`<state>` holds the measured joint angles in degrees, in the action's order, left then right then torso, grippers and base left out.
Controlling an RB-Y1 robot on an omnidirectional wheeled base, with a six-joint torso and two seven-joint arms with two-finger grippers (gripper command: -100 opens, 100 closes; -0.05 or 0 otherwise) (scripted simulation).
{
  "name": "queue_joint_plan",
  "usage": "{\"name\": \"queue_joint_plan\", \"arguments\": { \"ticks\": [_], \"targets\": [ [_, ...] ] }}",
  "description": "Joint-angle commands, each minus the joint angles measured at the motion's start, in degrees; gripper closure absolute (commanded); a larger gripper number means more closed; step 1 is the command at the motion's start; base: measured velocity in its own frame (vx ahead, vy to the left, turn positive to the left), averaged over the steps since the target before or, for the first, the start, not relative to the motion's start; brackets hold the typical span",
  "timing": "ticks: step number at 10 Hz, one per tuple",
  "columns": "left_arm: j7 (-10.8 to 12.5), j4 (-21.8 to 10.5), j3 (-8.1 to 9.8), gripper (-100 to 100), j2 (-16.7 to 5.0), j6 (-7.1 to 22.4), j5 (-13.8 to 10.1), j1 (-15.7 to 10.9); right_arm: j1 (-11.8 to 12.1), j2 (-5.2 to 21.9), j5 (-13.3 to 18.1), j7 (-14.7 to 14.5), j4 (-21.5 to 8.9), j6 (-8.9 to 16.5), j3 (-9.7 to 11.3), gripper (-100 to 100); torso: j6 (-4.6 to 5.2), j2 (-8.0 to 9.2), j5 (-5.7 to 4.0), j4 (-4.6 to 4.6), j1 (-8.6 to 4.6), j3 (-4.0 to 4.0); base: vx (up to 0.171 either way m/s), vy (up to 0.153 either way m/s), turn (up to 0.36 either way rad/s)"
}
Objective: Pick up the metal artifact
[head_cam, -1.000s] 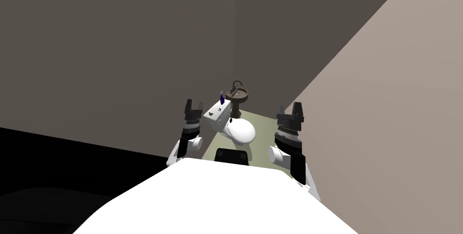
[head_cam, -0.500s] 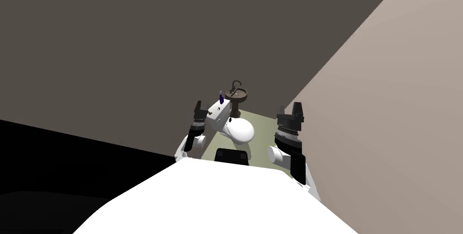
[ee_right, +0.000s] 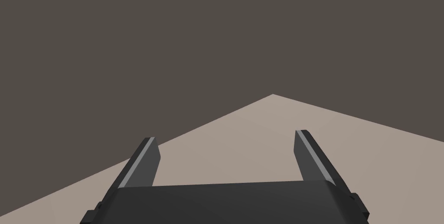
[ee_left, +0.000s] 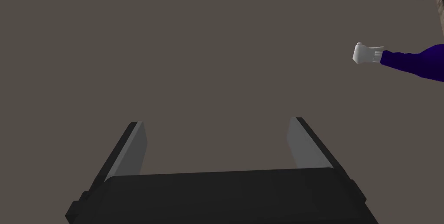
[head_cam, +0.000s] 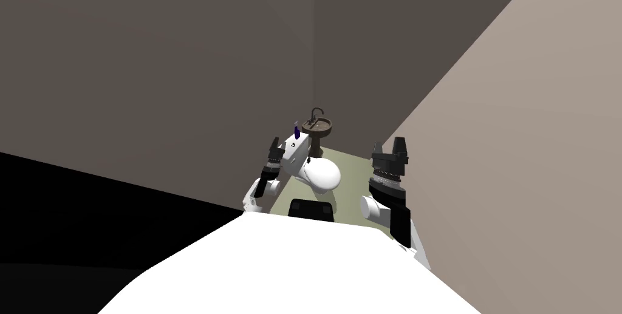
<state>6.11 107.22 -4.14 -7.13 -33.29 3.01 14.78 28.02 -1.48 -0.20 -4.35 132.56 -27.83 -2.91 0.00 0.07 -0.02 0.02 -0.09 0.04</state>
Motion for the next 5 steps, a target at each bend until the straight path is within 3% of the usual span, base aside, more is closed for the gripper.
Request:
{"name": "queue_joint_plan", "arguments": {
  "ticks": [1, 4, 5],
  "targets": [
    [-0.2, -2.9, -1.07, -100, -0.4, 0.8, 0.3, -1.9, 0.0, 0.0, 0.0, 0.0, 0.0, 0.0, 0.0, 0, 0.00, 0.00, 0.00, 0.00, 0.00, 0.00, -0.017, -0.021, 0.003],
    [-0.2, -6.5, -1.83, -100, -1.0, 1.4, 0.4, -3.7, 0.0, 0.0, 0.0, 0.0, 0.0, 0.0, 0.0, 0, 0.00, -0.02, 0.00, 0.00, 0.02, -0.01, -0.016, -0.016, 0.001],
    [-0.3, -8.2, -2.60, -100, -1.5, 2.0, 0.6, -5.6, 0.0, 0.0, 0.0, 0.0, 0.0, 0.0, 0.0, 0, -0.01, -0.02, 0.01, -0.01, 0.03, -0.01, -0.019, -0.013, 0.005]
  ]
}}
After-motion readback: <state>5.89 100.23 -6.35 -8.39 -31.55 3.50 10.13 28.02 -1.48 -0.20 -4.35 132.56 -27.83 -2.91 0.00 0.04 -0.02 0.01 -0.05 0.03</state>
